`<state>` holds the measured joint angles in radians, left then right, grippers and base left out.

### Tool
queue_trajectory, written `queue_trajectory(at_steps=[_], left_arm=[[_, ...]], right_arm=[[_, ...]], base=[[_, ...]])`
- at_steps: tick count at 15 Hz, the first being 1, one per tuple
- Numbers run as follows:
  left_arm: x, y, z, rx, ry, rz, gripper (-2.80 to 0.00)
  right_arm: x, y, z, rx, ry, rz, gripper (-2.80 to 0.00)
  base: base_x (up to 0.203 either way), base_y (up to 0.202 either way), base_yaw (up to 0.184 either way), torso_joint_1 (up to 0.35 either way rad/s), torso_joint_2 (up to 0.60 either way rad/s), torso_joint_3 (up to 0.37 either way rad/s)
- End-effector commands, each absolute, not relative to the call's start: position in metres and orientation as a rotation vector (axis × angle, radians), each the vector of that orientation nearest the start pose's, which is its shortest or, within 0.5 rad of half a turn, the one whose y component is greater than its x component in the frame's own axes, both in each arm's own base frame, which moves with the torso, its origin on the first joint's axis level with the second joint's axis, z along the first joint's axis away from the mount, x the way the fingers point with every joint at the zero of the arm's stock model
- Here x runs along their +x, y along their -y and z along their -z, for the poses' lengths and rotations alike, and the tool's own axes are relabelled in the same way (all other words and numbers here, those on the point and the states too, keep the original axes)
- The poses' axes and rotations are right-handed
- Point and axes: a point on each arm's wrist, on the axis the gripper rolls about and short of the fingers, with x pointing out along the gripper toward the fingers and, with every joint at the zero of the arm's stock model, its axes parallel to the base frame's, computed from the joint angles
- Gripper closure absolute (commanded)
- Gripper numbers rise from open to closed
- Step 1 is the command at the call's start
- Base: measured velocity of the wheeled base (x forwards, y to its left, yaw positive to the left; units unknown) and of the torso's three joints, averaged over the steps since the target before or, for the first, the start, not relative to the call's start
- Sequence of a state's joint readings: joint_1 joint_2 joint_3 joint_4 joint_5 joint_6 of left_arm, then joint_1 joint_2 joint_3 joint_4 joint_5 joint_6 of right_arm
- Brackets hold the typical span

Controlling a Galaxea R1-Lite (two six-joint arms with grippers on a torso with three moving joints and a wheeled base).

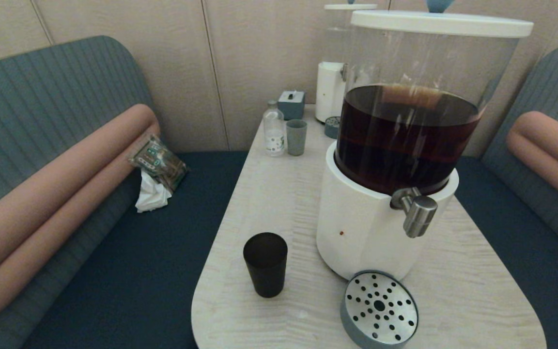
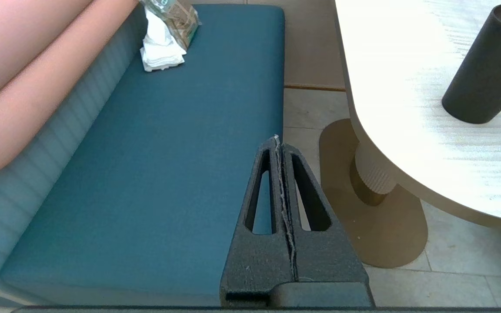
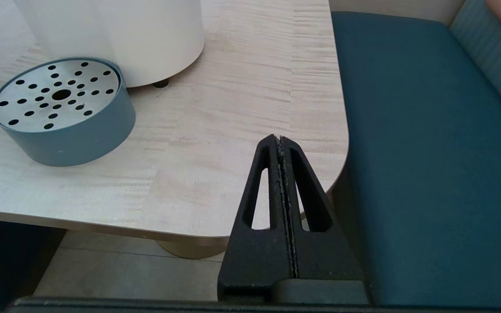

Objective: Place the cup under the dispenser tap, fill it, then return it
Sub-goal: Pick up the cup

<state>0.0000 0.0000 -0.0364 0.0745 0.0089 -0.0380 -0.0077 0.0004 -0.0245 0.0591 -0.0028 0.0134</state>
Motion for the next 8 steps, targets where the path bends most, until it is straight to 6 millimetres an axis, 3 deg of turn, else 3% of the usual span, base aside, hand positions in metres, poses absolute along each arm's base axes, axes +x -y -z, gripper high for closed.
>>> queue_trajectory(at_steps=[1,8], left_arm=[[-0.0258,-0.0002,-0.0775,-0.038,-0.038,-0.010,0.00],[-0.0259,-0.0003,-0.0779,-0.038,-0.037,-0.014,0.00]], right_arm=[[-0.0249,-0.0001,-0.0761,0.014,-0.034,0.011,0.00],[-0.0249,-0.0001,-0.0761,0.014,-0.034,0.011,0.00]], base=[[0.000,0.000,0.000,0.000,0.00,0.000],[0.000,0.000,0.000,0.000,0.00,0.000]])
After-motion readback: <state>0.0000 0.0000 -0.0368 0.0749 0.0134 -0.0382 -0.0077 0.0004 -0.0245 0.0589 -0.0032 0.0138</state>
